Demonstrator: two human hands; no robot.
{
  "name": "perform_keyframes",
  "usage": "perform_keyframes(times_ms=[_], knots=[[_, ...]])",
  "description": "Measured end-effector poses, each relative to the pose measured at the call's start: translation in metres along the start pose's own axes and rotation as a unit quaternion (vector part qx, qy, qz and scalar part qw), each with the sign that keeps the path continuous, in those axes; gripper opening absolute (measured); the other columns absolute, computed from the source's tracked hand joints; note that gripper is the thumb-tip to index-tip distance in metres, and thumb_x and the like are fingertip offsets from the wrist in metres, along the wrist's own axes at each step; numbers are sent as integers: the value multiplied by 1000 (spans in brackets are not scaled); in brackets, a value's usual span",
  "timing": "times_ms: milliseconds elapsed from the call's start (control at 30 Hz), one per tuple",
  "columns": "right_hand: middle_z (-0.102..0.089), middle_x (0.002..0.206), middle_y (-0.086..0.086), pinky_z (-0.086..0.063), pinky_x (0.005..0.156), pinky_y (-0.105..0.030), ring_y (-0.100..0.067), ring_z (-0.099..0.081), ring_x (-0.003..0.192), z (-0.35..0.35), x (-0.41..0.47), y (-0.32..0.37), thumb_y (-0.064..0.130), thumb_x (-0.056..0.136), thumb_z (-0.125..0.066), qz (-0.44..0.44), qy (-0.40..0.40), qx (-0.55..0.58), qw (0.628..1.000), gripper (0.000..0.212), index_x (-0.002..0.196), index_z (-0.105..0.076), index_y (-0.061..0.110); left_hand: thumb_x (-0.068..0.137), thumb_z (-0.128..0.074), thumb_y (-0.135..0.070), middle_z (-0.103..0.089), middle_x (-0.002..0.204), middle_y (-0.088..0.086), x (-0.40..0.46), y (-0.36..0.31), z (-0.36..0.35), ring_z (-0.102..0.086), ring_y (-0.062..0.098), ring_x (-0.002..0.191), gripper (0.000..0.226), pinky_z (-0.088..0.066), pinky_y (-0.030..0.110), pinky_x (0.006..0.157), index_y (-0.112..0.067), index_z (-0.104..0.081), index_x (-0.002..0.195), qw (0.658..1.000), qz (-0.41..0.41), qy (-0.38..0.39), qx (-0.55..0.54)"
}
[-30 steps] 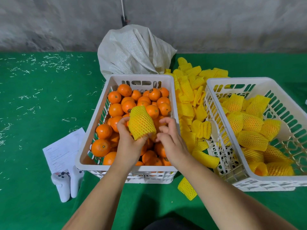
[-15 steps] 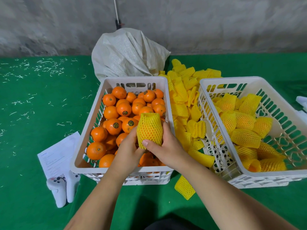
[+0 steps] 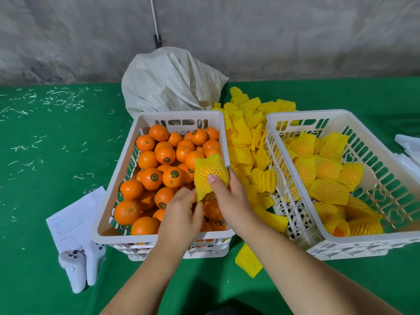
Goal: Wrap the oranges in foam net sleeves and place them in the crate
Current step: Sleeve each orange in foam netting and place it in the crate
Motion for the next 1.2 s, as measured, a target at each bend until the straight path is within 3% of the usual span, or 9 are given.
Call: perform_keyframes(times_ms=[133,300,400,500,700,867,967,1100,1200], knots=[[-64,129,4,-62,83,-38,-19,-71,105,59,8,-2,62,70,-76,-39,-110,85,990,82,141,-42,40,105,-56,-31,-55,102,-13,-9,-20,-30,-58,10,93,39,-49,29,63,-34,-58,143,992,-39,78,93],[-7,168,-4,-29,114,-38,-34,-23,151,201,18,-8,37,90,-77,-27,-298,-163,940,104,161,-1,37,106,-55,-22,-43,158,5,15,29,-41,-41,27,146,58,-36,46,120,-25,-38,161,974,141,174,47],[23,168,-10,-13,122,-56,-44,4,155,212,18,-40,56,91,-68,-127,-211,-357,901,110,160,15,34,105,-56,-18,-18,172,7,16,48,-69,-31,35,153,72,-32,49,124,-26,-19,167,899,213,374,73],[1,167,-17,-24,116,-62,-45,-11,150,192,19,-36,51,90,-68,-37,-136,-578,804,93,161,-15,24,104,-65,-34,12,175,5,0,51,-94,-25,34,156,96,-35,43,122,-29,5,168,809,228,533,97],[-62,116,-15,-46,97,-48,-38,-57,114,127,7,-43,20,83,-60,297,85,-780,544,23,102,-72,13,114,-38,-32,-23,132,2,8,42,-101,-54,27,101,32,-44,37,84,-47,-28,141,813,193,508,207],[-35,157,-15,-18,119,-53,-40,-23,145,125,9,-111,39,98,-52,-23,300,-852,428,39,127,-68,18,99,-70,-17,-34,146,9,10,46,-105,-58,30,104,57,-49,38,82,-31,-33,139,842,193,479,156],[-33,159,-15,-12,122,-54,-40,-20,148,127,-8,-144,30,98,-55,-146,346,-804,460,40,134,-63,15,101,-68,-25,-29,153,12,17,48,-86,-57,34,118,76,-49,37,87,-29,-19,159,875,235,397,146],[-55,128,-1,-49,93,-38,-26,-60,107,124,5,-111,26,100,-51,-74,196,-594,777,32,126,-66,16,94,-75,-46,-36,143,3,23,42,-38,-47,20,121,82,-42,35,106,-31,-31,162,954,202,219,29],[-58,97,13,-38,49,-19,-4,-52,48,133,11,-62,20,94,-58,-33,83,-366,926,35,125,-62,35,87,-80,-54,-46,139,-7,22,20,-15,-51,9,119,76,-45,28,102,-39,-44,153,971,171,131,-104]])
Point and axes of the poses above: each hand's wrist, its own x-axis towards the middle knuckle, its own z-axis out of the back of the hand, y = z × x, the point moved 7 cm from there along x, towards the middle knuckle
